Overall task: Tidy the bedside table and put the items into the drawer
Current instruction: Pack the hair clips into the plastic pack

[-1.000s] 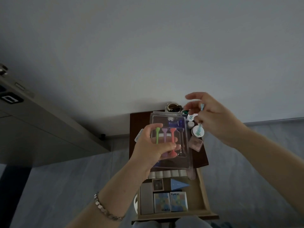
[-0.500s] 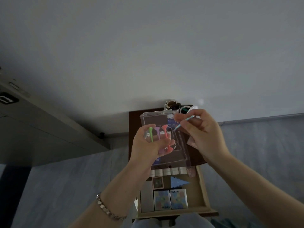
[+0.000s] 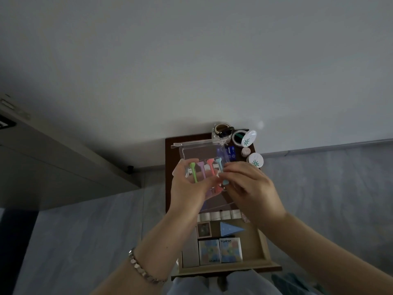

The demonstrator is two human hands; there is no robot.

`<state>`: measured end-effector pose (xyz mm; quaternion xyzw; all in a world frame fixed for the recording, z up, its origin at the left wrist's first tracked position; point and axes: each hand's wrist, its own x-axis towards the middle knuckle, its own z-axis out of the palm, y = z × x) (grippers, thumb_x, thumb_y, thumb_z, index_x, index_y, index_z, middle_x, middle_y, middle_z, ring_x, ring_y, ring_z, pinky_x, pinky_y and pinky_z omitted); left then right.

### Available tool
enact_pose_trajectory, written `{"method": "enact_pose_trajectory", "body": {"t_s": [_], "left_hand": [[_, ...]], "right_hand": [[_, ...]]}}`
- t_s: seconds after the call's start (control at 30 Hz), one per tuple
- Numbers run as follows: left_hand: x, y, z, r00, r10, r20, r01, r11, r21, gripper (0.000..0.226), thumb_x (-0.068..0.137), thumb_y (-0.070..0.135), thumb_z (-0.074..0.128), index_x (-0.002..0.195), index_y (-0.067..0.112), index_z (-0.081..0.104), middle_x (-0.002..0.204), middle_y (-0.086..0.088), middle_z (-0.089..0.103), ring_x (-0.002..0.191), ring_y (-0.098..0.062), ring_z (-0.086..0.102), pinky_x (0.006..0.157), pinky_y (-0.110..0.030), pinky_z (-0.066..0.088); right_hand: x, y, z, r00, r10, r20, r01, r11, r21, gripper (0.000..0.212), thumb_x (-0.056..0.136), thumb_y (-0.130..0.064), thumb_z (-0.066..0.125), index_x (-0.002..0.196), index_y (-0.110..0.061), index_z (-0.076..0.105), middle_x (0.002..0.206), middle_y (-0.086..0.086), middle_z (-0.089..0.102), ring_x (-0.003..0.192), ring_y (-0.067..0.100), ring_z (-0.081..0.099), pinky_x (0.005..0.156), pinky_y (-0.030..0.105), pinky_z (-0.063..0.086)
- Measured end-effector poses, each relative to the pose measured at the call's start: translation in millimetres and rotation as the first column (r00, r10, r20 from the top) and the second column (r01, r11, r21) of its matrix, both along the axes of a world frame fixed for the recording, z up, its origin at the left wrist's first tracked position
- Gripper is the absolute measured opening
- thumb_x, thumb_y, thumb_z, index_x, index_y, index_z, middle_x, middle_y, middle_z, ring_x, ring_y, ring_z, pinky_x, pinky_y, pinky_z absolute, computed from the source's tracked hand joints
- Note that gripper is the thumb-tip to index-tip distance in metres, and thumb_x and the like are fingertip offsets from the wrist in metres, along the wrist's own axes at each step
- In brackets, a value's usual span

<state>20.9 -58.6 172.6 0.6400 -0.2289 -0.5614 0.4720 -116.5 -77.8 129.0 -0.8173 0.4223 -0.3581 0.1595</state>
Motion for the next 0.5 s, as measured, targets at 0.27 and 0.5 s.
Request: {"method": "enact_pose_trajectory", "body": {"t_s": [0.27,0.5], "left_hand": [[14.0,-10.5,-46.2,0.999,0.014,-0.035,-0.011,0.995,0.096,0.055,0.071,-0.003,0.072,0.116,0.02,0.049,0.098,-0.002,0.066,0.076,-0.013,0.071,0.056,-0.023,0.055],[31.5,-41.7,-120.7,0.99,-0.05,0.132,0.033,0.991,0.128,0.052,0.073,0.002,0.072,0.113,0.024,0.046,0.088,0.007,0.06,0.057,0.005,0.064,0.043,-0.011,0.048]], "right_hand": [[3.8,1.1,-25.7,0.979,0.093,-0.182,-0.033,0.952,0.306,0.039,0.084,-0.037,0.048,0.117,-0.019,0.059,0.126,-0.001,0.052,0.122,0.015,0.038,0.097,0.034,0.04],[2.0,-22.0,-122.6,0.956,-0.261,-0.133,0.261,0.55,0.794,0.023,0.091,-0.015,0.052,0.111,-0.026,0.057,0.113,-0.011,0.051,0.101,0.0,0.051,0.077,0.007,0.04]]}}
